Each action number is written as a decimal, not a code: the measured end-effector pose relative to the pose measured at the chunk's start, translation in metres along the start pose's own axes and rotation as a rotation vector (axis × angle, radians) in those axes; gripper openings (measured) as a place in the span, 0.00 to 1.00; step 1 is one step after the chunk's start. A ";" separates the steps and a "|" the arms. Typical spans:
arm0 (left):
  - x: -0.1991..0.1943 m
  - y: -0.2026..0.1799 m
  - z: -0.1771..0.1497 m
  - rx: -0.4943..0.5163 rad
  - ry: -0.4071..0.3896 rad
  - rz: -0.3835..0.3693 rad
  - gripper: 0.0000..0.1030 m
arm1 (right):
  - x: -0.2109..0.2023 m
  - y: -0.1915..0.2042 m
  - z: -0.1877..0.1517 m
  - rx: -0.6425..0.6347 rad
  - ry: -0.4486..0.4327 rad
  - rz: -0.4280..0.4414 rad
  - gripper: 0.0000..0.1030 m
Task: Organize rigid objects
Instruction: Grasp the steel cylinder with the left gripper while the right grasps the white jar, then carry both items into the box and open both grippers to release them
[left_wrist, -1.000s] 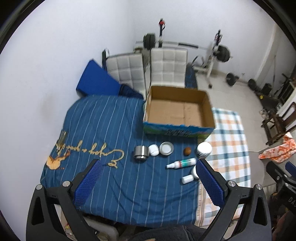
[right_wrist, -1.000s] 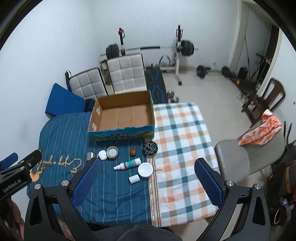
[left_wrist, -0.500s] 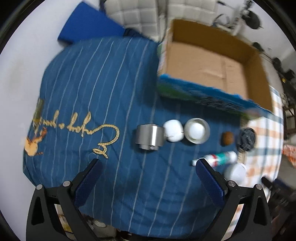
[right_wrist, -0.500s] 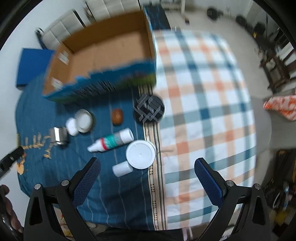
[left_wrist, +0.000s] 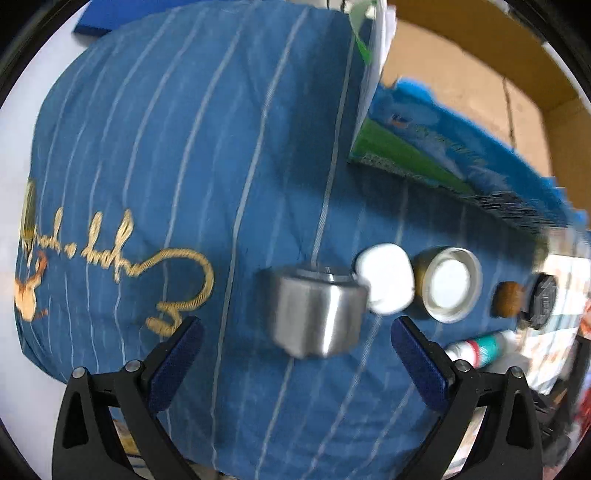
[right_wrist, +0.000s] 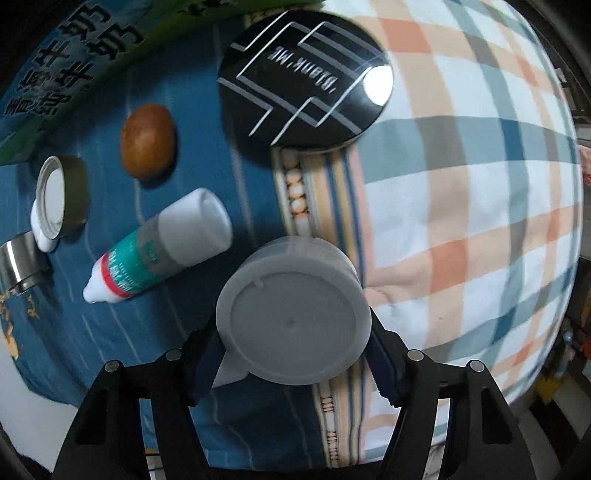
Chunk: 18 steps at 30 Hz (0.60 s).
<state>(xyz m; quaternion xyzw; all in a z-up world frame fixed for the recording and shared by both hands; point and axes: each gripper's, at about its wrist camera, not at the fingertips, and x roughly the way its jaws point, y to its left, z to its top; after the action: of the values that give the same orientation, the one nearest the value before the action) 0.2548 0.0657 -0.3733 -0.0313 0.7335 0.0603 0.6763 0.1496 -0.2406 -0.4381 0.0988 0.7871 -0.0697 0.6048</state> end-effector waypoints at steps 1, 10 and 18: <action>0.009 -0.001 0.004 0.010 0.017 0.009 1.00 | -0.001 -0.002 0.000 -0.005 -0.006 -0.013 0.68; 0.054 0.000 0.016 0.032 0.092 -0.018 0.98 | -0.010 -0.019 0.009 0.031 0.040 0.002 0.68; 0.067 -0.002 0.006 0.031 0.111 -0.058 0.76 | 0.012 -0.044 0.013 0.073 0.050 0.026 0.68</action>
<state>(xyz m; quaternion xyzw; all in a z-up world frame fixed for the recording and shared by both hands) 0.2553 0.0671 -0.4402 -0.0450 0.7695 0.0275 0.6364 0.1483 -0.2853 -0.4530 0.1328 0.7975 -0.0882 0.5818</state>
